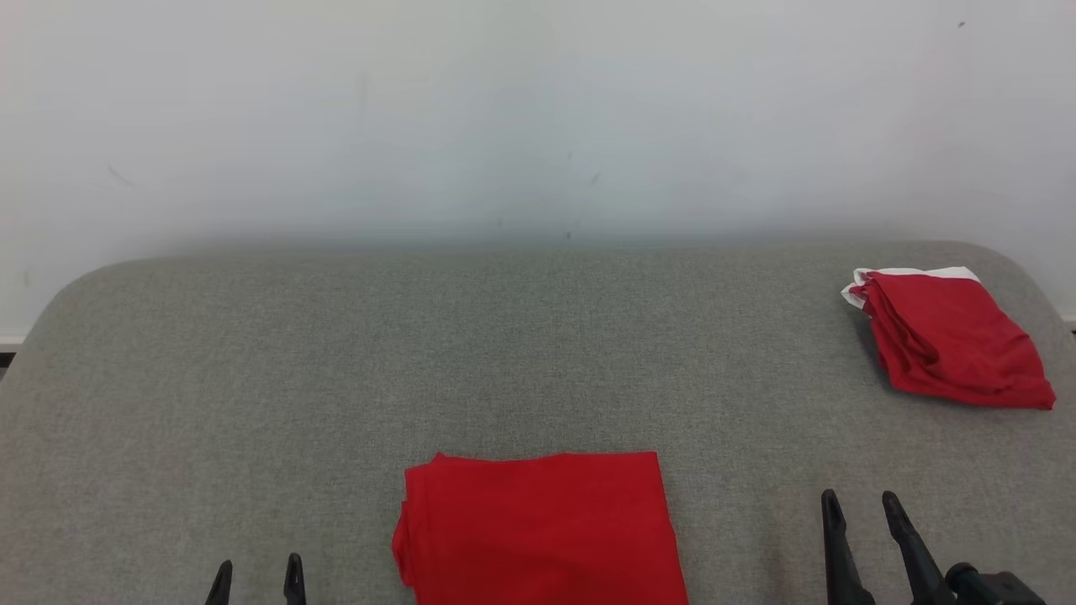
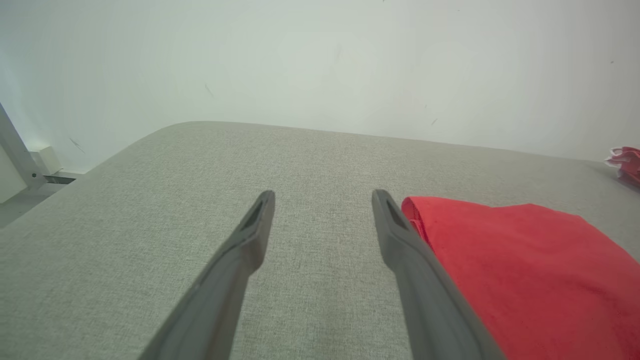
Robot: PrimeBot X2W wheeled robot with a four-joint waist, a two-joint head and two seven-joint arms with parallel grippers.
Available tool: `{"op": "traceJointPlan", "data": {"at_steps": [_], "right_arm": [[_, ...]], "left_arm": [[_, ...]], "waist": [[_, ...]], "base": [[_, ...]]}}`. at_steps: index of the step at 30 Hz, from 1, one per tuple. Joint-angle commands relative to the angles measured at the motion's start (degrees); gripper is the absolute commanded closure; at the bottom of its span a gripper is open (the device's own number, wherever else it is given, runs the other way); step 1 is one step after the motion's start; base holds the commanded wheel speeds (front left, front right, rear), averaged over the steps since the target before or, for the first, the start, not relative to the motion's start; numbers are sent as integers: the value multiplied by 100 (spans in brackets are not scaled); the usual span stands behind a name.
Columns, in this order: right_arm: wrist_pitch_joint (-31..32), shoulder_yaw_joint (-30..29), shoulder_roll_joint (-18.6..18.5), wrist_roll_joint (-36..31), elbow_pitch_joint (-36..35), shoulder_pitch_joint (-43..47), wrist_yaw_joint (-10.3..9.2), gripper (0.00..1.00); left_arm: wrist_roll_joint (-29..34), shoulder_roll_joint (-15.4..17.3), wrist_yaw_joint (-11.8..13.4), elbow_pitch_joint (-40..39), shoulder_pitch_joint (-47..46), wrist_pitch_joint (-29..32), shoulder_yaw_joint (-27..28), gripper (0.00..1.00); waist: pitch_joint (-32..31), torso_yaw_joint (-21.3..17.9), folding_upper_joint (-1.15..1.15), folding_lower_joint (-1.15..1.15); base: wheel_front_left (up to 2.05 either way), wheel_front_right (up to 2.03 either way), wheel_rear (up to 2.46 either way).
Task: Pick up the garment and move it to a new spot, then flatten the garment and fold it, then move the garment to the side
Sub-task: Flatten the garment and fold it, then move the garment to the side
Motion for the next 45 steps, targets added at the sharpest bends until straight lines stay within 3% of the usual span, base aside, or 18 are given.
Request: {"op": "traceJointPlan", "data": {"at_steps": [1, 10, 45], "right_arm": [[-6, -8, 31, -68, -31, 76, -11, 0], [-6, 71, 201, -214, 40, 302, -11, 0], [-6, 183, 277, -391, 46, 309, -11, 0]], "left_arm": [[62, -8, -2, -26, 76, -14, 20, 0], [498, -8, -29, -89, 164, -14, 40, 0], [404, -7, -189, -210, 220, -14, 187, 0]], "waist": [[-18, -19, 0, 0], [-96, 11, 0, 0], [-132, 99, 0, 0]], "base": [[0, 0, 0], [0, 0, 0], [0, 0, 0]]}}
